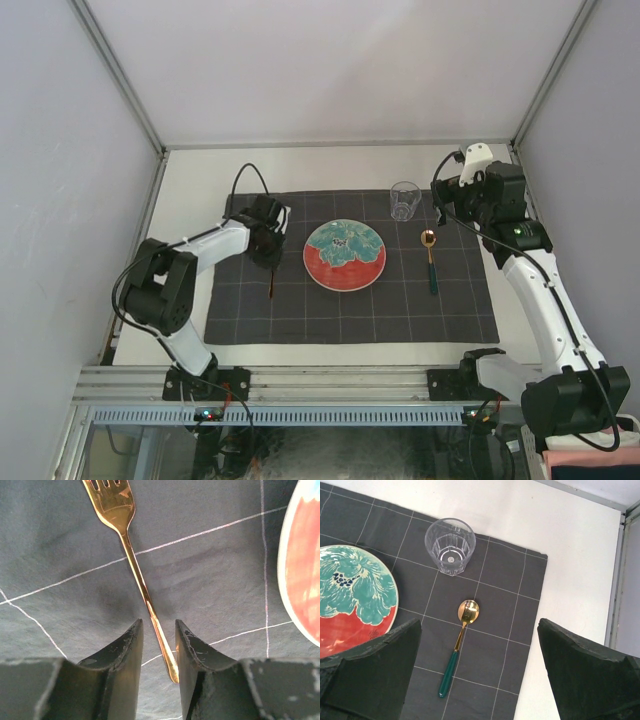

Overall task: Set the dinner table for one person
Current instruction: Adjust the fork on the napkin.

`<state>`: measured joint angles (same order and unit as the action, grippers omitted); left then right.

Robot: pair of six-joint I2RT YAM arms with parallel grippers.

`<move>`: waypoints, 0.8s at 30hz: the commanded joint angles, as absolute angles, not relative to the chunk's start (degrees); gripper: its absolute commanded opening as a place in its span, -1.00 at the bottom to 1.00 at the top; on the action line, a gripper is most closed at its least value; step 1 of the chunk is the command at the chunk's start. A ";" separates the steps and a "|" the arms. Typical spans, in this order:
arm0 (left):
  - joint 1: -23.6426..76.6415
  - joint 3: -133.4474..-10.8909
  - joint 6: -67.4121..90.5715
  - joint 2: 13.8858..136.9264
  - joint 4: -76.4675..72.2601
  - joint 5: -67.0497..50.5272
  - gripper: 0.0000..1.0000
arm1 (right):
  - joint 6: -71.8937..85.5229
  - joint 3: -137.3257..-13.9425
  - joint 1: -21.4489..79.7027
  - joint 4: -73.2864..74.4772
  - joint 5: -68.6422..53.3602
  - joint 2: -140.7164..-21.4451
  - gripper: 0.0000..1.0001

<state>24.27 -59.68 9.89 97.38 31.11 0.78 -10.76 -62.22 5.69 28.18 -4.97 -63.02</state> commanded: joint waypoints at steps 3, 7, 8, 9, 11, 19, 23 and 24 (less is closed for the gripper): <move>24.57 -59.53 9.38 98.01 29.75 -0.48 -0.30 | -11.29 -64.71 5.47 27.79 -5.32 -62.36 0.99; 24.57 -59.65 9.21 98.22 29.72 -0.52 -0.33 | -11.34 -64.69 5.42 27.81 -5.54 -62.36 0.99; 24.60 -59.74 9.13 98.26 29.77 -0.46 -0.34 | -11.34 -64.69 5.39 27.79 -5.61 -62.41 0.99; 24.60 -59.84 9.09 98.26 29.74 -0.50 -0.35 | -11.34 -64.69 5.39 27.73 -5.70 -62.40 0.99; 24.61 -59.94 9.09 98.49 29.71 -0.62 -0.37 | -11.34 -64.69 5.38 27.64 -5.70 -62.40 0.99; 24.57 -60.22 8.74 98.97 30.02 -1.27 -0.45 | -11.33 -64.69 5.41 27.95 -5.88 -62.18 0.99; 24.61 -60.04 8.53 99.05 30.00 -1.17 -0.50 | -11.33 -64.72 5.38 28.04 -5.93 -62.05 0.99; 24.60 -60.11 8.46 99.12 30.04 -1.10 -0.51 | -11.26 -64.69 5.36 28.06 -5.99 -62.05 0.99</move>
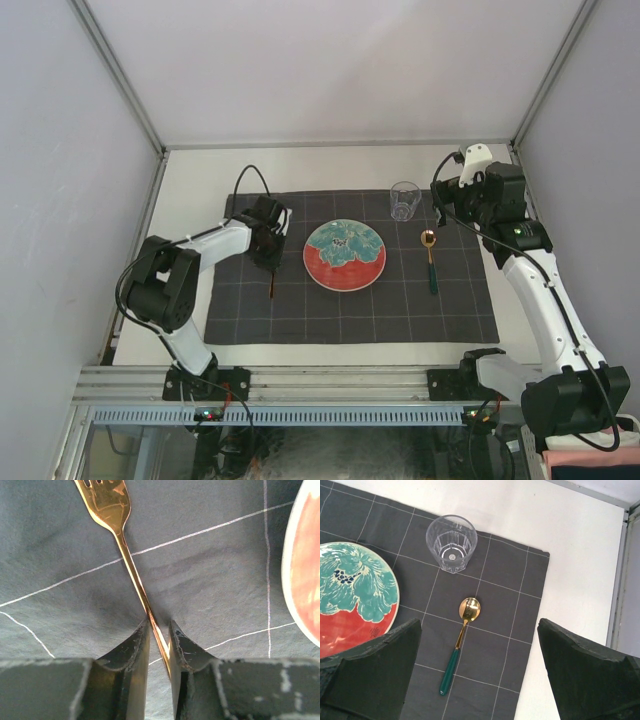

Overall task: Set the dinner table for one person
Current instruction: Adjust the fork on the napkin.

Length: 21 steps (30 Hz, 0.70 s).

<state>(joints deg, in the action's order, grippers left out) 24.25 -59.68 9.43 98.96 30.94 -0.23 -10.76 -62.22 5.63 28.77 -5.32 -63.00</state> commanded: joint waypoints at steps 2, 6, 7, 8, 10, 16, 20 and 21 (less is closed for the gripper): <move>24.57 -59.99 8.42 99.22 30.03 -1.28 -0.53 | -11.23 -64.71 5.37 28.04 -6.15 -62.07 0.99; 24.60 -59.61 8.18 99.16 29.94 -1.07 -0.57 | -11.20 -64.69 5.37 28.09 -6.36 -62.05 0.99; 24.59 -59.53 8.11 99.14 29.93 -1.09 -0.58 | -11.18 -64.69 5.36 28.12 -6.40 -62.05 0.99; 24.61 -59.45 8.00 99.18 29.91 -1.10 -0.59 | -11.18 -64.69 5.36 28.09 -6.37 -62.03 0.99; 24.57 -59.13 7.95 99.25 29.90 -1.06 -0.59 | -11.15 -64.69 5.36 28.13 -6.43 -61.98 0.99; 24.61 -59.10 7.82 99.81 29.72 -1.01 -0.65 | -11.29 -64.73 5.32 28.50 -6.54 -61.74 0.99; 24.61 -59.10 7.56 100.31 29.62 -1.51 -0.85 | -11.40 -64.69 5.19 28.60 -6.58 -61.62 0.99; 24.59 -59.14 7.51 100.36 29.63 -1.45 -0.88 | -11.42 -64.69 5.25 28.70 -6.51 -61.55 0.99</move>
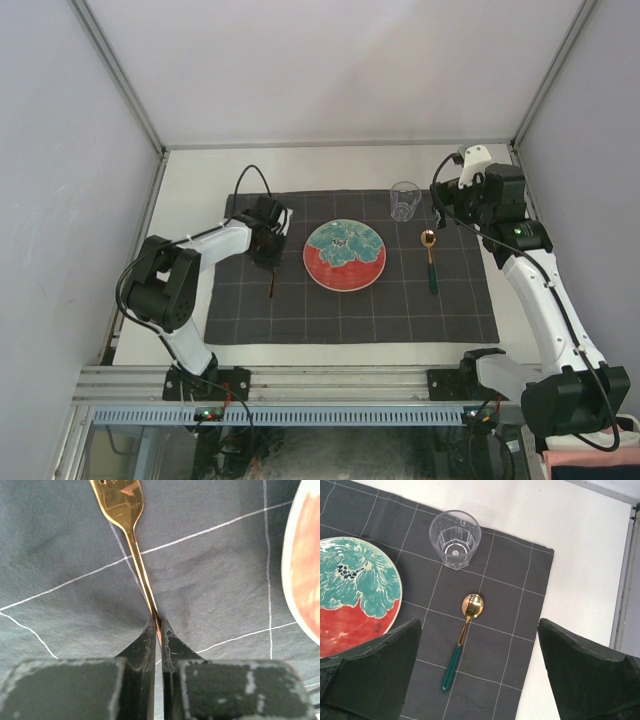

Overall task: Set the dinner table for one person
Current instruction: Adjust the fork on the napkin.

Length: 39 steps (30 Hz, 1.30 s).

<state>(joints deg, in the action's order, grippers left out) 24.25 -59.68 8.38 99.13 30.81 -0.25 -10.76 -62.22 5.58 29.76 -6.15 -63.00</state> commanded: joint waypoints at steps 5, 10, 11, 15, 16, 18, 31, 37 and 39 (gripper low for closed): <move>24.61 -59.23 7.08 100.28 29.68 -0.98 -0.99 | -11.40 -64.69 5.11 28.79 -6.72 -61.55 0.99; 24.61 -59.52 7.07 99.80 29.84 -0.91 -0.99 | -11.58 -64.69 5.05 28.62 -6.78 -61.57 0.99; 24.61 -59.71 7.17 99.48 30.09 -0.84 -0.99 | -11.58 -64.69 5.04 28.69 -6.85 -61.45 0.99; 24.61 -60.49 7.09 98.31 31.29 -0.51 -0.99 | -11.57 -64.70 4.95 29.00 -7.18 -61.54 0.99; 24.59 -60.55 7.01 97.94 31.63 -0.39 -0.99 | -11.48 -64.70 4.97 28.96 -7.41 -61.51 0.99; 24.61 -60.77 7.03 97.13 32.07 -0.15 -0.99 | -11.37 -64.69 4.99 28.88 -7.73 -61.72 0.99; 24.61 -62.96 6.46 95.39 33.52 0.76 -0.99 | -11.42 -62.93 4.99 29.03 -8.79 -60.52 0.99; 24.60 -66.27 6.15 95.95 35.26 1.64 -0.99 | -11.78 -62.94 4.97 29.53 -9.28 -60.37 0.99; 24.57 -67.01 6.93 96.02 35.91 1.66 -0.99 | -11.84 -62.97 4.93 29.47 -9.68 -60.40 0.99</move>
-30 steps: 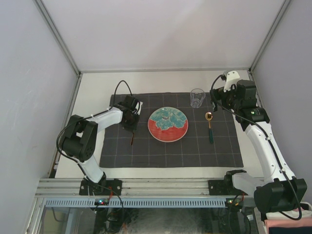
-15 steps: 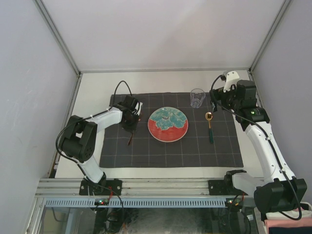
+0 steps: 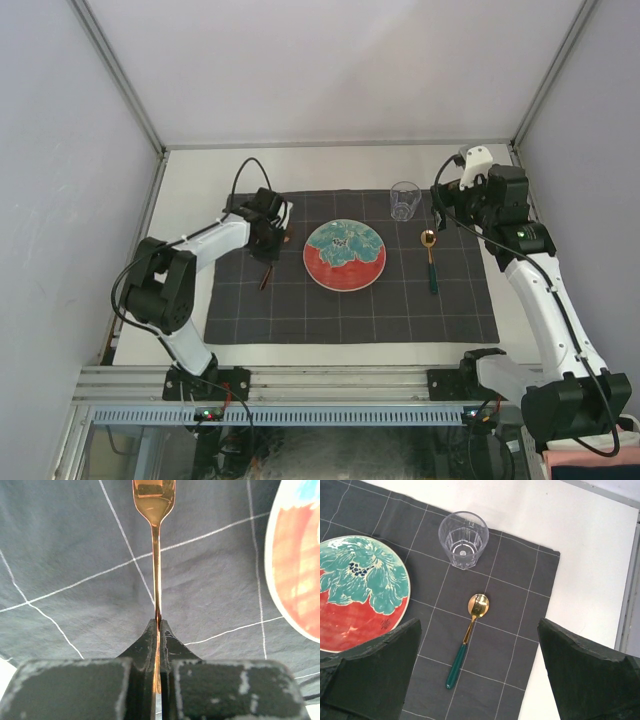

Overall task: Set the dinner table for one person
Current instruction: Adjust the fork on the napkin.

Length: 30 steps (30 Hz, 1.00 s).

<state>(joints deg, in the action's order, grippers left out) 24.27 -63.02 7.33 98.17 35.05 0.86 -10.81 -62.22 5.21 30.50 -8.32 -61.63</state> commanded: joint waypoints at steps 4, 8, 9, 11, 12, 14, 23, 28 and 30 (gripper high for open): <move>24.60 -67.06 10.34 95.08 36.30 1.56 -0.99 | -12.04 -62.93 4.93 29.34 -10.00 -60.47 0.99; 24.53 -65.89 13.59 92.55 36.36 2.32 -1.00 | -12.21 -62.93 4.99 30.00 -10.56 -60.56 0.99; 24.48 -65.55 14.59 92.19 36.55 2.86 -0.99 | -12.26 -62.94 5.02 30.31 -10.70 -60.55 0.99; 23.87 -65.07 16.84 91.81 37.45 3.54 -1.00 | -12.52 -62.95 5.06 30.93 -11.30 -60.56 0.99; 23.54 -64.85 17.60 91.74 37.78 3.89 -0.99 | -12.56 -63.05 5.09 31.40 -11.54 -60.60 0.99; 22.54 -64.18 19.40 91.56 38.37 4.75 -1.00 | -12.57 -63.55 5.23 32.64 -12.04 -60.86 0.99; 20.33 -60.06 23.82 90.02 38.98 4.45 -1.00 | -13.58 -64.08 6.80 33.00 -11.87 -62.80 0.99; 20.00 -59.15 25.66 89.50 38.24 2.39 -1.00 | -13.28 -63.99 7.75 32.39 -11.93 -64.04 0.99; 20.00 -59.13 25.96 89.59 37.42 1.84 -1.00 | -13.25 -64.01 8.03 32.42 -12.07 -64.15 0.99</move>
<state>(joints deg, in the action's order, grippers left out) 20.36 -59.55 23.42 92.25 39.55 3.36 -12.73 -62.22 7.29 34.22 -11.70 -64.14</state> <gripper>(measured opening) 0.008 0.995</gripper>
